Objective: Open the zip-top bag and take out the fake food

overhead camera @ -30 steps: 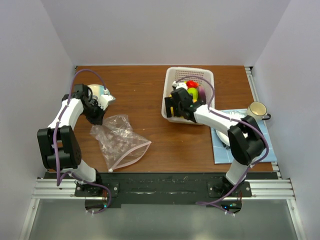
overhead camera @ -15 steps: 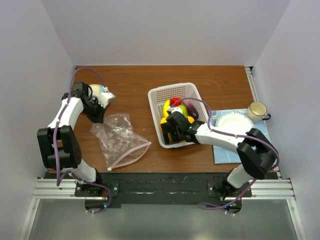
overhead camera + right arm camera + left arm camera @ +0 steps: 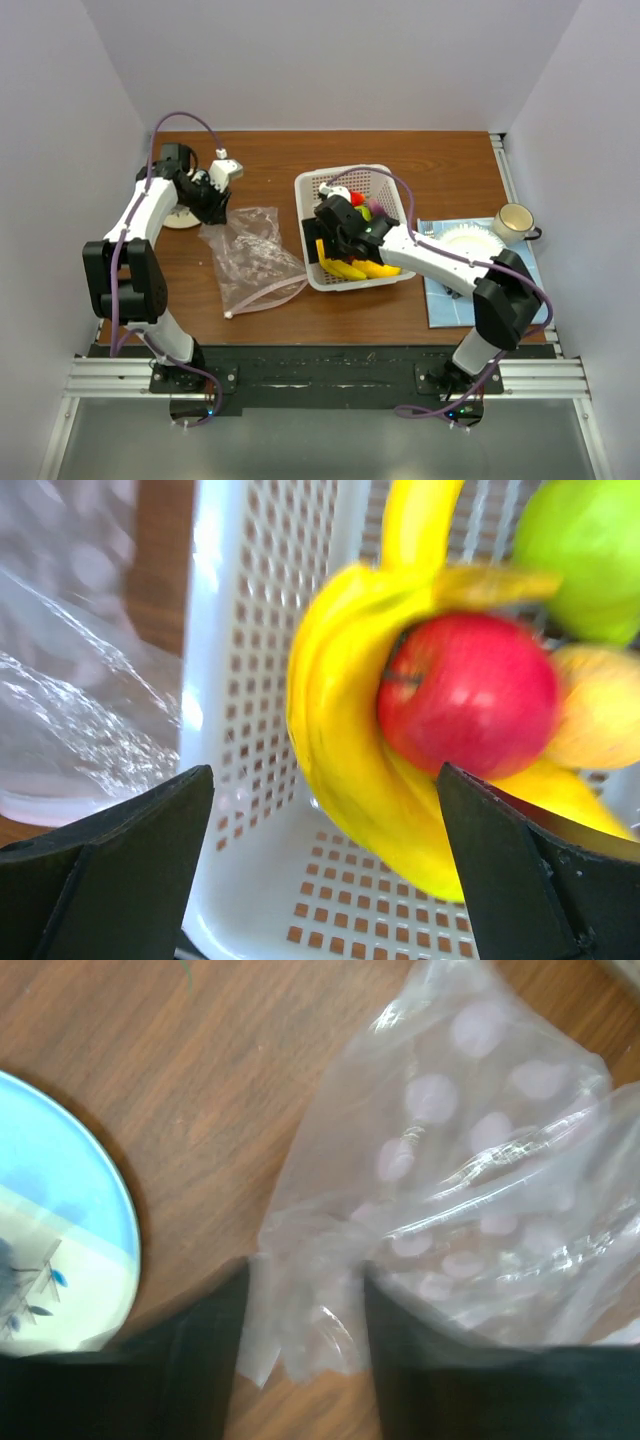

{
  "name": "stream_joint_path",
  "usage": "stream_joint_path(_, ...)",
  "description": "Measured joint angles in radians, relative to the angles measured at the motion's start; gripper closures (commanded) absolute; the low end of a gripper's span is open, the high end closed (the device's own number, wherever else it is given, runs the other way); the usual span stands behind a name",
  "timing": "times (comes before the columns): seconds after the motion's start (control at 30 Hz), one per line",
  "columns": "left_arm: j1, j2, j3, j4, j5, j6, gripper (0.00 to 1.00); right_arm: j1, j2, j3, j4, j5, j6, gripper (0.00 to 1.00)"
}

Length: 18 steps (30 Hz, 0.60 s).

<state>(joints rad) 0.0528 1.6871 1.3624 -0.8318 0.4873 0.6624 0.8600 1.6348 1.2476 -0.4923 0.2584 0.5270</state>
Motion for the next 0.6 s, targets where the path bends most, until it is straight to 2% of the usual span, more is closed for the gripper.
stream_joint_path(0.03,0.000,0.000,0.014,-0.010,0.011,-0.005,0.00,0.000,-0.003,0.018,-0.004,0.013,-0.008,0.01)
stream_joint_path(0.2,-0.001,-0.021,0.072,-0.053,0.052,-0.034,0.00,0.000,-0.097,0.032,-0.009,0.051,-0.071,0.01)
stream_joint_path(0.37,-0.001,-0.127,0.101,-0.101,0.103,-0.053,0.00,0.000,-0.190,0.032,-0.012,0.075,-0.125,0.01)
stream_joint_path(0.6,-0.001,-0.245,0.145,-0.183,0.219,-0.057,0.00,0.000,-0.233,0.004,-0.009,0.092,-0.176,0.01)
